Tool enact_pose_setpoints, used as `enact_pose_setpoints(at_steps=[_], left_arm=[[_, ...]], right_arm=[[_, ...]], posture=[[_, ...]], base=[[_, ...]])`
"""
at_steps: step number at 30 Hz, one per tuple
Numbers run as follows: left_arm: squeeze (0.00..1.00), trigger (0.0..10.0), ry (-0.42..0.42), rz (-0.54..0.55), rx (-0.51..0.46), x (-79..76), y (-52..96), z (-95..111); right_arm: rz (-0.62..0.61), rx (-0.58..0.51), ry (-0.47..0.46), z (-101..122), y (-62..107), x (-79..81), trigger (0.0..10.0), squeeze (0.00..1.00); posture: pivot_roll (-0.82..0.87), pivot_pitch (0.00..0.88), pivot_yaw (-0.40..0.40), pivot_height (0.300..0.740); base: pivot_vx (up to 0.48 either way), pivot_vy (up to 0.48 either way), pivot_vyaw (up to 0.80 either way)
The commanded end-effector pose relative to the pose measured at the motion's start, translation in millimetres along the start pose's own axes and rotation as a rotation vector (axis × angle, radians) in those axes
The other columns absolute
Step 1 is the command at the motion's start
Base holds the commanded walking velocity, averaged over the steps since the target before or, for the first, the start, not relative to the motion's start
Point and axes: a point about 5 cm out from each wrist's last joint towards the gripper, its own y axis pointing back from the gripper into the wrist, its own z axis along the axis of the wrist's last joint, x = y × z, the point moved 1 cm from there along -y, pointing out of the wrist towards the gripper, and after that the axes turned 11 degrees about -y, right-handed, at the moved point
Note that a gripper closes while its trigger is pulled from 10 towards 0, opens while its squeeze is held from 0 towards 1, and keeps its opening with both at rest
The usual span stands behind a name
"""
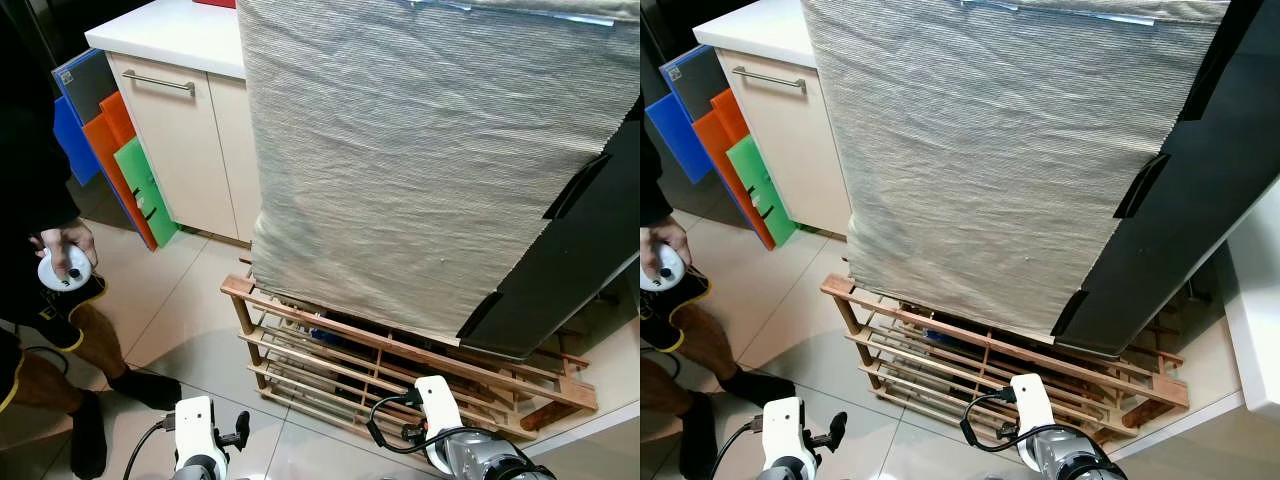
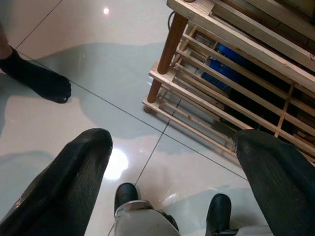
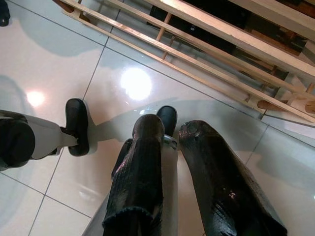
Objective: Clothes washing
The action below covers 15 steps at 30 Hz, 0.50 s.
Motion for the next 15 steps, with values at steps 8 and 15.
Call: enact_pose_setpoints(at_steps=[8,15], left_arm=[[0.0,10.0,-0.268,-0.095,0.407,-14.6,-5.5,-20.8],[0.0,10.0,-0.272,-0.085,0.411,-14.6,-8.3,-15.7]], right_arm=[[-0.182,0.072,-0.125,-52.7,2.9,-17.9,10.0,0.0],[-0.188,0.066,-0.128,-53.1,3.1,-18.5,10.0,0.0]], posture=[[-0.05,0.0,0.064,0.74],[-0.05,0.0,0.057,0.74]], base=[[0.0,0.0,0.0],[0.0,0.0,0.0]])
